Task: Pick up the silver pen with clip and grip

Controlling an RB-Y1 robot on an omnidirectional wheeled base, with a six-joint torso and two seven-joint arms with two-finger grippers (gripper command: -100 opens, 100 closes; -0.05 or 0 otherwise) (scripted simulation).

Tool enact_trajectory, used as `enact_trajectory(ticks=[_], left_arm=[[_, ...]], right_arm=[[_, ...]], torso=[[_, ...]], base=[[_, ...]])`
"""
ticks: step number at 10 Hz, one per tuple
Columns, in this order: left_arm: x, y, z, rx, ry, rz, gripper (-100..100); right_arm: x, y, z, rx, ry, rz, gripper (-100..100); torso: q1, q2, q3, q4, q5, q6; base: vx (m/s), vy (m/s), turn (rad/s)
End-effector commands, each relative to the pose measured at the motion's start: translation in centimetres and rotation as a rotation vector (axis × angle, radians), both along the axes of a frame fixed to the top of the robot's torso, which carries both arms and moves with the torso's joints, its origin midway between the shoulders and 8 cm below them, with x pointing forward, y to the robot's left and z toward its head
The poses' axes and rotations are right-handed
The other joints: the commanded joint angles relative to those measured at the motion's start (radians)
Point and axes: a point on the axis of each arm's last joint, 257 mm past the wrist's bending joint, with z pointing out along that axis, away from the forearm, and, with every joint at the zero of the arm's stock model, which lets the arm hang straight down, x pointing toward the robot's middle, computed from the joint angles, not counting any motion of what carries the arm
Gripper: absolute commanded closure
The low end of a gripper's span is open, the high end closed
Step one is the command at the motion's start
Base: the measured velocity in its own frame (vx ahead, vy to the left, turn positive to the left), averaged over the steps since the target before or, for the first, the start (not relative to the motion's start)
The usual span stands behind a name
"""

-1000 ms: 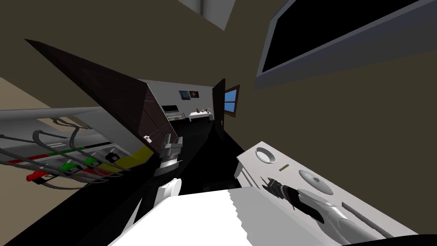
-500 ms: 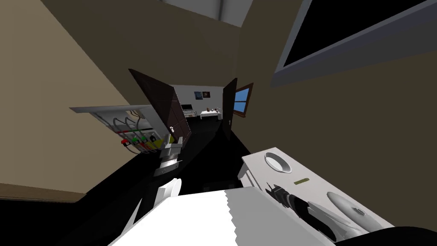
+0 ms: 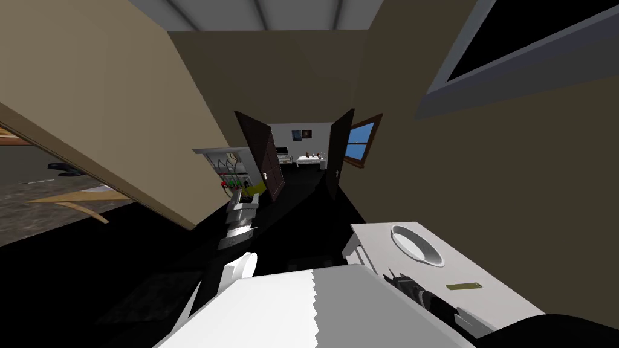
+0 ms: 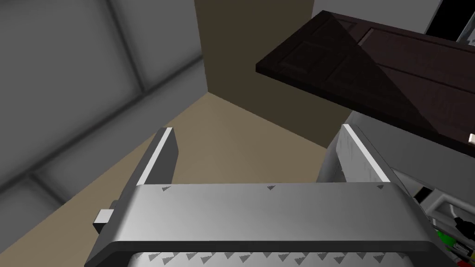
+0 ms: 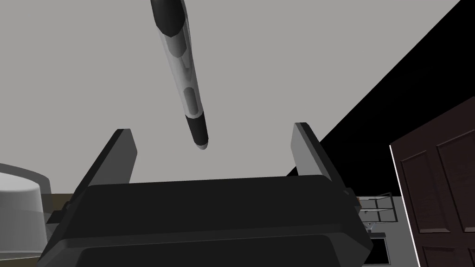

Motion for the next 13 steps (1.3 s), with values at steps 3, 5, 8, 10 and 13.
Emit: enact_trajectory(ticks=[3,5,8,10,13], left_arm=[[0.0,0.0,0.0,0.000,0.000,0.000,0],[0.0,0.0,0.0,0.000,0.000,0.000,0],[0.0,0.0,0.0,0.000,0.000,0.000,0],[0.0,0.0,0.0,0.000,0.000,0.000,0],[0.0,0.0,0.0,0.000,0.000,0.000,0]], right_arm=[[-4.1,-2.0,-0.1,-0.010,0.013,-0.173,-100],[-6.3,-2.9,-0.1,-0.017,0.021,-0.254,-100],[-6.0,-2.7,-0.2,-0.016,0.019,-0.244,100],[-6.1,-2.8,-0.1,-0.019,0.020,-0.245,100],[-6.0,-2.7,-0.2,-0.016,0.019,-0.243,0]], torso=[[0.001,0.001,0.000,0.000,0.000,0.001],[0.000,0.000,0.000,0.000,0.000,0.000],[-0.001,-0.003,-0.002,-0.001,0.000,0.002],[-0.001,-0.007,-0.004,-0.001,-0.001,0.001],[-0.003,-0.008,-0.005,-0.002,-0.001,0.001]], base=[[-0.128,0.020,0.389],[-0.127,0.010,0.385],[-0.056,0.010,0.121],[-0.003,-0.002,-0.002],[0.000,0.000,0.000]])
